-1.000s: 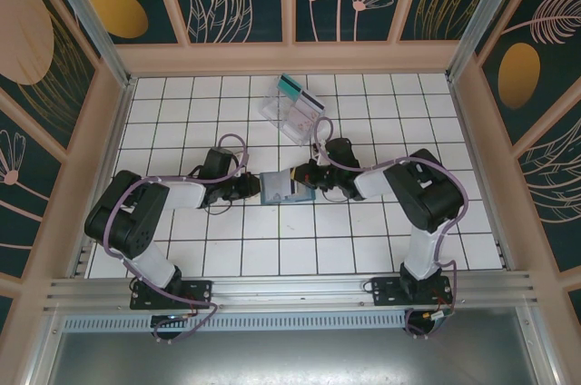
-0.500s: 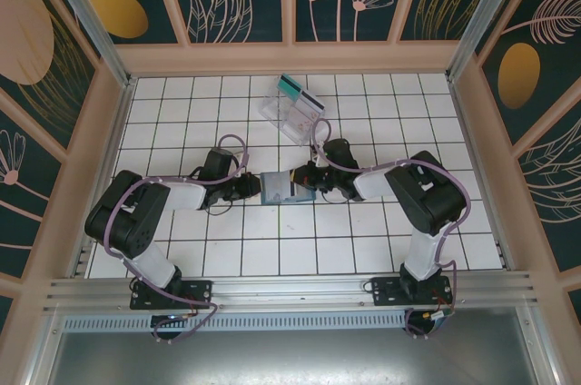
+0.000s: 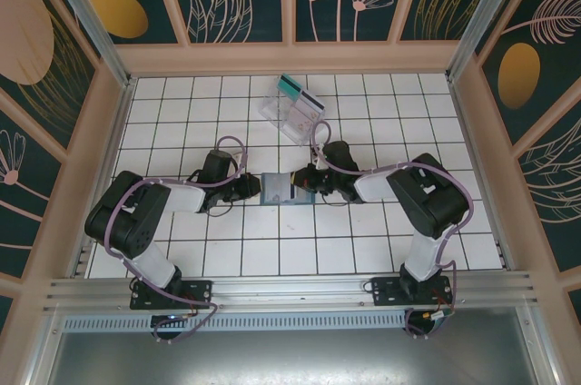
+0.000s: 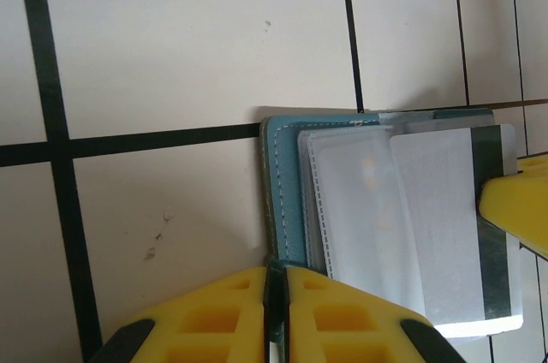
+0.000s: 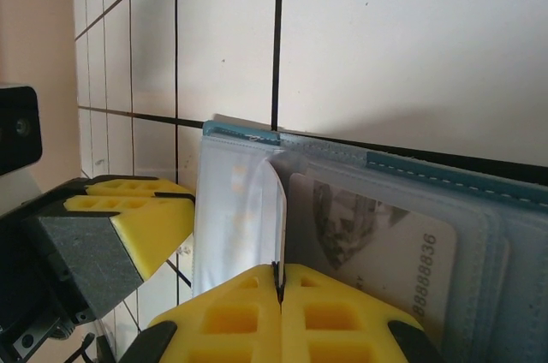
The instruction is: Put the credit cards into the card holder
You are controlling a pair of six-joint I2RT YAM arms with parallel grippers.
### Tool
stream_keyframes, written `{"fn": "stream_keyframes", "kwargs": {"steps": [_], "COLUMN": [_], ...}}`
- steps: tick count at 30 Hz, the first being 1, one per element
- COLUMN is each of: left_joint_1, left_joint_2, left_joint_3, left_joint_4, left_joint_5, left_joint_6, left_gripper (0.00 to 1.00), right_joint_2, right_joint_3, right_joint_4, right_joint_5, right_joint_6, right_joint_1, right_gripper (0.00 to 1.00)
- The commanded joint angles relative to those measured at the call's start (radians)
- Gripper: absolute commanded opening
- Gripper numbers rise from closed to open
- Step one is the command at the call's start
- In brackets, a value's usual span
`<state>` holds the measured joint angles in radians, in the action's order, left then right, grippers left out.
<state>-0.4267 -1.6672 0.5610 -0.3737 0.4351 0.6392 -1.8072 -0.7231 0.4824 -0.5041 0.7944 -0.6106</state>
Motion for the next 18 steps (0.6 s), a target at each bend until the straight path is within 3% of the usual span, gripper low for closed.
{"fn": "stream_keyframes", "kwargs": {"steps": [1, 9, 18], "left_joint_1": [-0.050, -0.065, -0.075], "left_joint_2": [-0.052, -0.053, -0.053], "left_joint_3": [-0.038, -0.071, -0.109], "left_joint_4": [0.032, -0.020, -0.066], "left_joint_5": [0.035, 0.033, 0.023], "left_joint_6": [0.028, 0.063, 0.097], "left_gripper": [0.13, 0.10, 0.08], "right_joint_2": [0.007, 0.003, 0.117], "right_joint_3": [0.054, 0.129, 0.153], "right_joint_4": [-0.030, 0.106, 0.034], "right_joint_5": [0.027, 0.045, 0.132], "right_joint_6": [0.031, 0.137, 0.103], "right_joint_1": [-0.030, -0.038, -0.042], "right_gripper": [0.00, 0.00, 0.00]}}
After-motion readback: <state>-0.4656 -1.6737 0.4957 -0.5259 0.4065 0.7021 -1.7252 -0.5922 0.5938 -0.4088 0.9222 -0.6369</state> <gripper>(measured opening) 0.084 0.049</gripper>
